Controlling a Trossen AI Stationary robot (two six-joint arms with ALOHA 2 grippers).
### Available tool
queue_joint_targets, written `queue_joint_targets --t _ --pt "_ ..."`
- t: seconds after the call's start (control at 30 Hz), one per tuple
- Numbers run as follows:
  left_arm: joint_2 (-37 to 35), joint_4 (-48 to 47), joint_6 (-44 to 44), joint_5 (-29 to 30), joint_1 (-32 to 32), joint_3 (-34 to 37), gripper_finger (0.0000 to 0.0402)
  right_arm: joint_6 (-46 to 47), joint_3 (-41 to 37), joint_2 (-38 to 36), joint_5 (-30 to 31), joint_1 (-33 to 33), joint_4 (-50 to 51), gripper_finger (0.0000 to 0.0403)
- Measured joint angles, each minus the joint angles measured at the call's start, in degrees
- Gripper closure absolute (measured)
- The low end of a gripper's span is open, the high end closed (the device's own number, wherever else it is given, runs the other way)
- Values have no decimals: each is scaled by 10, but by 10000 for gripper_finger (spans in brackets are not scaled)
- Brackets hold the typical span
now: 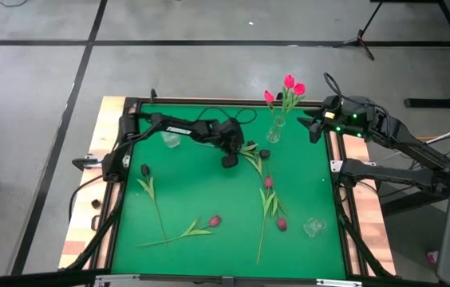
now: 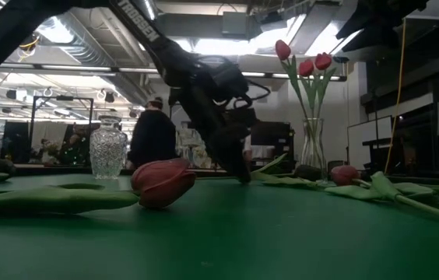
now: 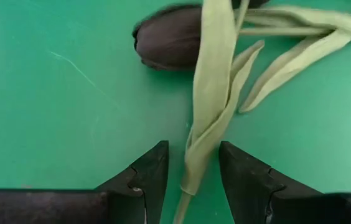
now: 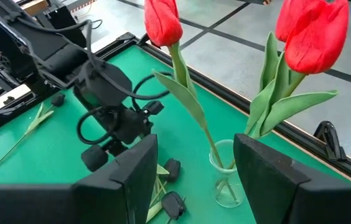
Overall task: Sort flowers into vase by color
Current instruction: Put the middle black flower into the top left transparent vase
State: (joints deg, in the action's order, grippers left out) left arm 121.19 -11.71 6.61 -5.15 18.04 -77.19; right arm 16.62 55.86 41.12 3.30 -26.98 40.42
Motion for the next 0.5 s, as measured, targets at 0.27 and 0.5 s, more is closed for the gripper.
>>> queue_joint_targets --t 0.27,0.5 --pt "2 -26 -2 42 -7 -8 309 0 0 0 0 0 0 194" --pt "-1 -37 -13 61 -10 -8 391 2 0 0 -15 0 0 194"
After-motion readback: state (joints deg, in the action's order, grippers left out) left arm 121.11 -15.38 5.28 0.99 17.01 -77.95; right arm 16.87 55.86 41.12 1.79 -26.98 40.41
